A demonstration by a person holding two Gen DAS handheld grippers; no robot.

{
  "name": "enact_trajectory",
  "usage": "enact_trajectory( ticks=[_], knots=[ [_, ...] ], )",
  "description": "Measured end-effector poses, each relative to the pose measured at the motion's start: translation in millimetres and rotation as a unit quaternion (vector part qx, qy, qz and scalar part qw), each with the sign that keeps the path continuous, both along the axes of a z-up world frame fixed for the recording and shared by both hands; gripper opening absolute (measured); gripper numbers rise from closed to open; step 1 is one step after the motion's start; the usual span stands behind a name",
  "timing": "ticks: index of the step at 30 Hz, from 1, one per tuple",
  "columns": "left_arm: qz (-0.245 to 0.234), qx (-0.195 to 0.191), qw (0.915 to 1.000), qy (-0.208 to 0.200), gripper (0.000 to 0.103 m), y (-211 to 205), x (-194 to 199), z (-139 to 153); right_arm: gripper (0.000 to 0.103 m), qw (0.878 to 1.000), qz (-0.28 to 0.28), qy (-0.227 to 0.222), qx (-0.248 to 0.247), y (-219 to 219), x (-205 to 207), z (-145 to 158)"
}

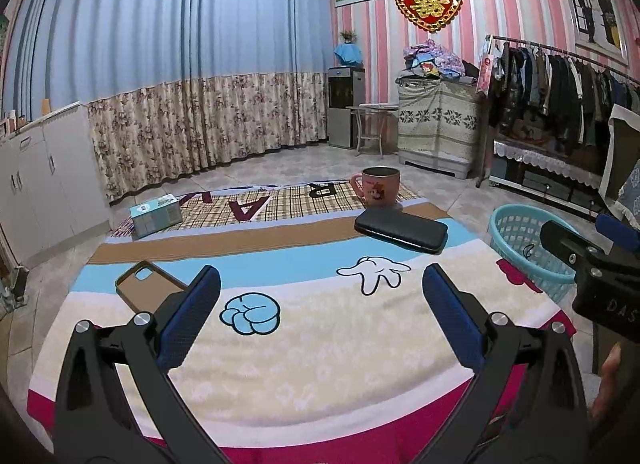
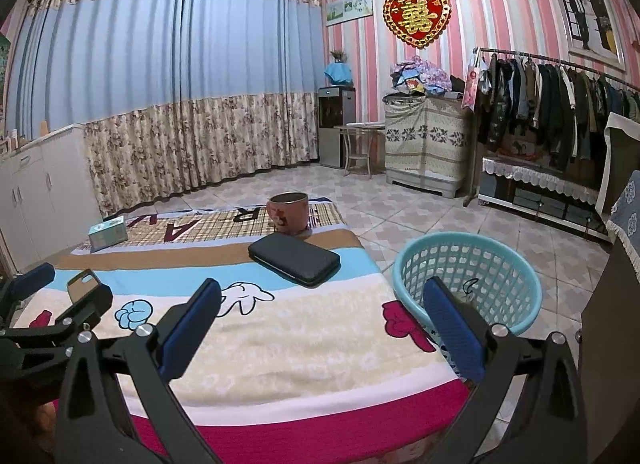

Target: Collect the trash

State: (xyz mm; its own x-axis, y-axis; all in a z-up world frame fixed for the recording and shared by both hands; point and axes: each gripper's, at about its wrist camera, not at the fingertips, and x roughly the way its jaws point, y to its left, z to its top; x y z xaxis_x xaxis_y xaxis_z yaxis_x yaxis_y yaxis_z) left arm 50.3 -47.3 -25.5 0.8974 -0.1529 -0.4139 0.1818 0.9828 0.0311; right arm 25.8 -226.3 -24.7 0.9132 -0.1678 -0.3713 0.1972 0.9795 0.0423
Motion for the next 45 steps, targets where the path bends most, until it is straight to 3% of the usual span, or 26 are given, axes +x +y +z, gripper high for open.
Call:
enact_trajectory(
  ticks=[45],
  knots=[
    [0.004, 0.002, 1.0000, -0.007, 0.098, 9, -4, 12, 0.099, 1.000, 0.005, -0.001, -0.005, 5, 1, 5]
  ],
)
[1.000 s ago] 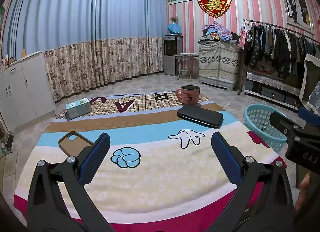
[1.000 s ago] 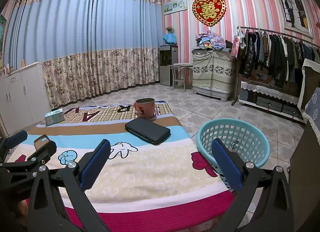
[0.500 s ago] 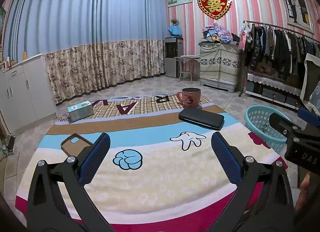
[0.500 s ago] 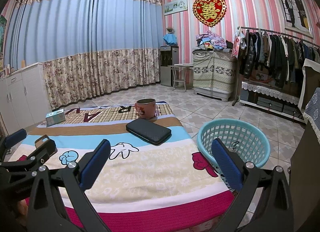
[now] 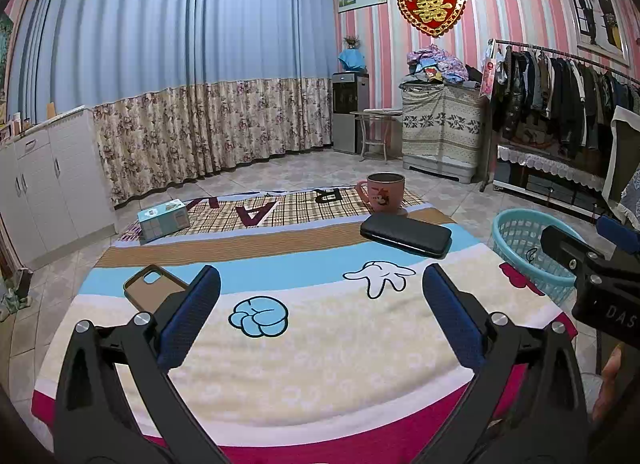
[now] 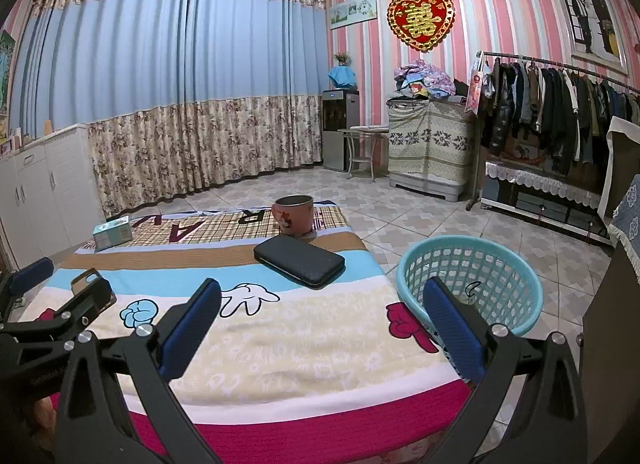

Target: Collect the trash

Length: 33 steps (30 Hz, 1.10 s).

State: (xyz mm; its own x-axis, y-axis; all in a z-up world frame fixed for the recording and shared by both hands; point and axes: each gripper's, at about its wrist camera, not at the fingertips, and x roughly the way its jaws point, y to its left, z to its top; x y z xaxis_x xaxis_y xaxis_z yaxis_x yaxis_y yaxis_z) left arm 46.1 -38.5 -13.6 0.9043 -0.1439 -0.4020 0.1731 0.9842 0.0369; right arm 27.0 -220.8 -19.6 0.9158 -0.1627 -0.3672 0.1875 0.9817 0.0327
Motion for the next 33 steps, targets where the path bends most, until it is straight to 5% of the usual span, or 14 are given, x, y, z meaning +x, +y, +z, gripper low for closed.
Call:
enact_trajectory(
  ticks=[33],
  knots=[
    [0.011, 0.009, 0.9998, -0.013, 0.098, 2.6, -5.1, 6.6, 0.099, 1.000, 0.005, -0.003, 0.000, 4.6, 1.2, 3.6]
  ],
)
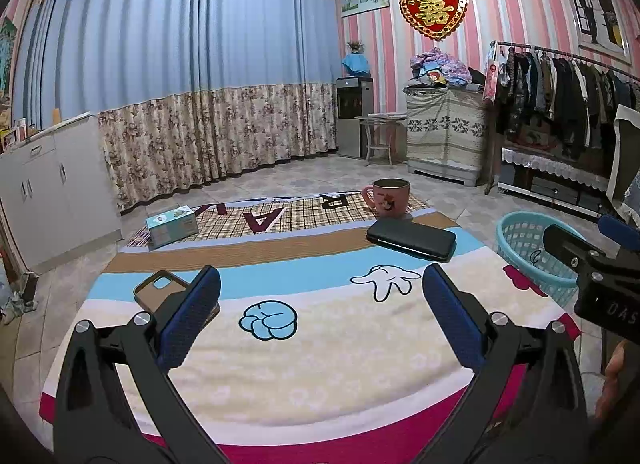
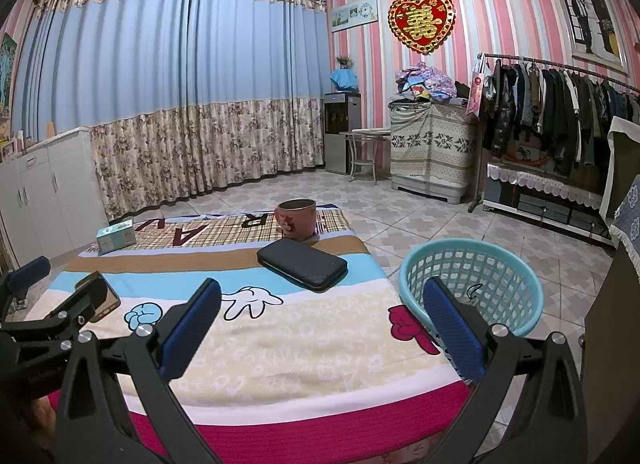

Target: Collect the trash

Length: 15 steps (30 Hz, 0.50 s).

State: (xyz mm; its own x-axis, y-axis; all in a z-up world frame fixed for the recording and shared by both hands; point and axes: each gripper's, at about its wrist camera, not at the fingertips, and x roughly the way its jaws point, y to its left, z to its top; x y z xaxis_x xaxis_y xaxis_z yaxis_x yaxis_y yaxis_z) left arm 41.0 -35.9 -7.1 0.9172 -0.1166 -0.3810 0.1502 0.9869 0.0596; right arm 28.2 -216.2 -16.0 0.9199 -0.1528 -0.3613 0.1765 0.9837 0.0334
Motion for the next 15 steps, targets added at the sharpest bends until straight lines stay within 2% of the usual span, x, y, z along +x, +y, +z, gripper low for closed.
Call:
enact_trajectory(
  ticks=[15],
  knots=[
    [0.008, -0.001, 1.0000, -0.002, 0.098, 2.7, 0.2, -0.8, 0.099, 1.000, 0.000, 0.000, 0.000, -0.4, 0.0, -0.8]
  ],
)
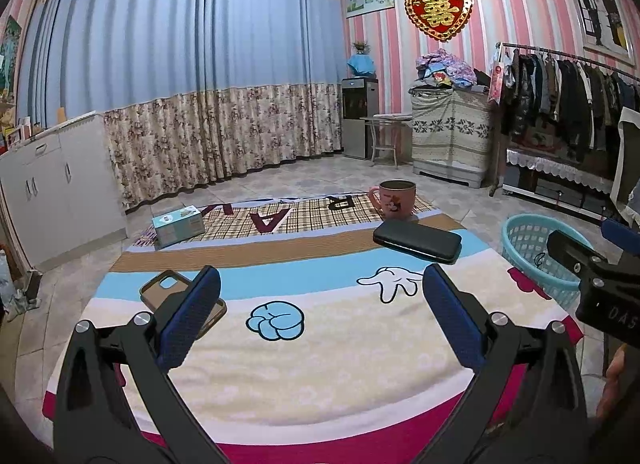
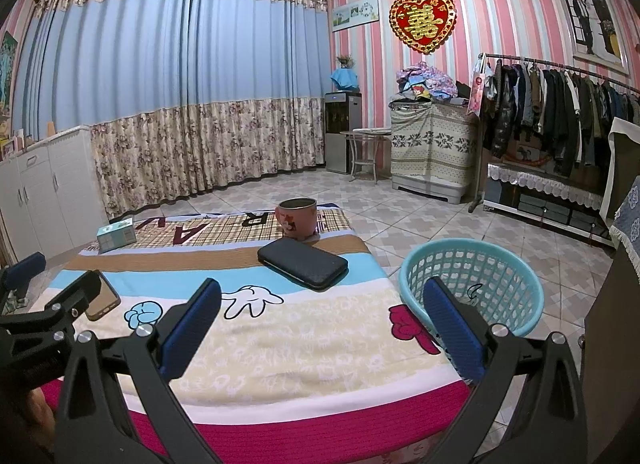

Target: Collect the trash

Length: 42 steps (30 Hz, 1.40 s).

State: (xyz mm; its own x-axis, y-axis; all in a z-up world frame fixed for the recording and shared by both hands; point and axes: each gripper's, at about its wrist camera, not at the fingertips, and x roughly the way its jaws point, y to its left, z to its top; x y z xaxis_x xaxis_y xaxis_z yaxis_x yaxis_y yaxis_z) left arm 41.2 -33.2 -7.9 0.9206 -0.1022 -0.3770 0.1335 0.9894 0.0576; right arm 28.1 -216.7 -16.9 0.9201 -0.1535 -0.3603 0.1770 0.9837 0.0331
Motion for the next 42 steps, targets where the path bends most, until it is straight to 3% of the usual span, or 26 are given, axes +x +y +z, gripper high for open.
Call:
enact_trajectory(
  ticks=[42],
  knots=[
    [0.012, 0.007, 0.9999, -0.007, 0.098, 5, -5, 4, 0.099, 1.000, 0.010, 0.000, -0.003, 8, 7, -4]
  ],
)
